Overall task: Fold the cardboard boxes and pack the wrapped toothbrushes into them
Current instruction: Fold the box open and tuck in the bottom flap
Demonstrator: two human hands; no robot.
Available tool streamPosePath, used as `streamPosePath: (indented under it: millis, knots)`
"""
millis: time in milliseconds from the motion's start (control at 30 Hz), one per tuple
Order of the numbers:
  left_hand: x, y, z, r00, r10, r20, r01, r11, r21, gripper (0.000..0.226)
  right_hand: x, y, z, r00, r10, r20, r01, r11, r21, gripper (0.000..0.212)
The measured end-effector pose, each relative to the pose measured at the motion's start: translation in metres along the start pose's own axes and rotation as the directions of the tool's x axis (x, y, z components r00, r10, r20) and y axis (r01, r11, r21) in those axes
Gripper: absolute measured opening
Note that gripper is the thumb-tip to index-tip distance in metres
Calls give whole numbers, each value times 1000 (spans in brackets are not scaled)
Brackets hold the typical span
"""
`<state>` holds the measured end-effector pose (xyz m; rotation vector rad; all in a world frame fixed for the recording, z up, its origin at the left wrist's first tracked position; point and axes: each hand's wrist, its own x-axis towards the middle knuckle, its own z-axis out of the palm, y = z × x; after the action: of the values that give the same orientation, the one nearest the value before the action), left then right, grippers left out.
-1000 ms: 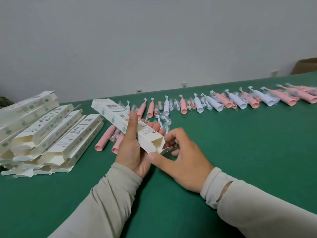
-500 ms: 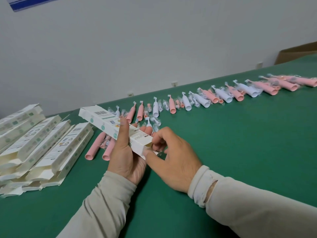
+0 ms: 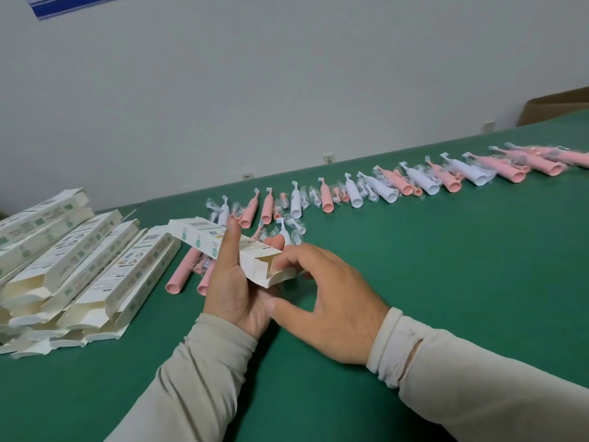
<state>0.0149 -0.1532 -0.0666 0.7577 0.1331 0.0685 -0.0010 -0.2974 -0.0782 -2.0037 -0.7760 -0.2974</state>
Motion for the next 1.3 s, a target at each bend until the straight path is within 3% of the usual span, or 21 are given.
streamPosePath:
  millis: [133, 300, 533, 700, 767, 833, 867, 900, 967, 1000, 1100, 1200, 1300]
  knots:
    - [-1, 2, 1, 1000, 22, -3, -22, 999, -33, 84, 3, 1, -1, 994, -55, -91, 48, 996, -69, 24]
    - [-2, 2, 4, 998, 58, 22, -57, 997, -45, 91, 4, 7, -2, 982, -65, -177, 64, 998, -12, 6]
    - [-7, 0, 5, 988, -28, 150, 11, 993, 114, 51, 6, 8, -3, 971, -81, -226, 72, 996, -51, 6]
    - [-8, 3, -2, 977, -126, 175, 79, 965, 251, 79, 4, 10, -6, 975, -17, -221, -7, 994, -111, 24]
    - [-10, 7, 0, 984, -106, 145, 48, 931, 361, 81, 5, 12, -7, 986, 5, -165, -25, 993, -117, 21]
    - [-12, 12, 3, 991, 85, 108, -131, 817, 562, 72, 8, 14, -10, 991, 24, -132, -31, 998, -51, 14]
    - [-13, 16, 1, 962, 237, 135, -261, 657, 707, 60, 11, 16, -13, 986, 58, -157, -55, 998, 28, 14]
    - [-13, 20, -2, 899, 385, 208, -365, 398, 842, 48, 13, 18, -17, 970, 116, -212, -91, 988, 125, 15]
    - [-9, 30, -15, 778, 505, 374, -361, -129, 924, 43, 19, 22, -29, 898, 237, -370, -135, 950, 282, 16]
    - [-7, 34, -20, 761, 507, 404, -312, -260, 914, 49, 21, 24, -36, 855, 253, -453, -125, 948, 294, 17]
    - [-2, 36, -30, 802, 467, 372, -209, -363, 908, 60, 20, 28, -57, 783, 26, -621, -1, 999, 40, 12]
    - [-2, 33, -29, 821, 434, 371, -202, -387, 900, 62, 22, 32, -67, 776, -235, -585, 103, 963, -250, 14]
    - [-3, 32, -28, 826, 411, 386, -226, -386, 894, 65, 23, 36, -67, 824, -272, -496, 133, 945, -297, 18]
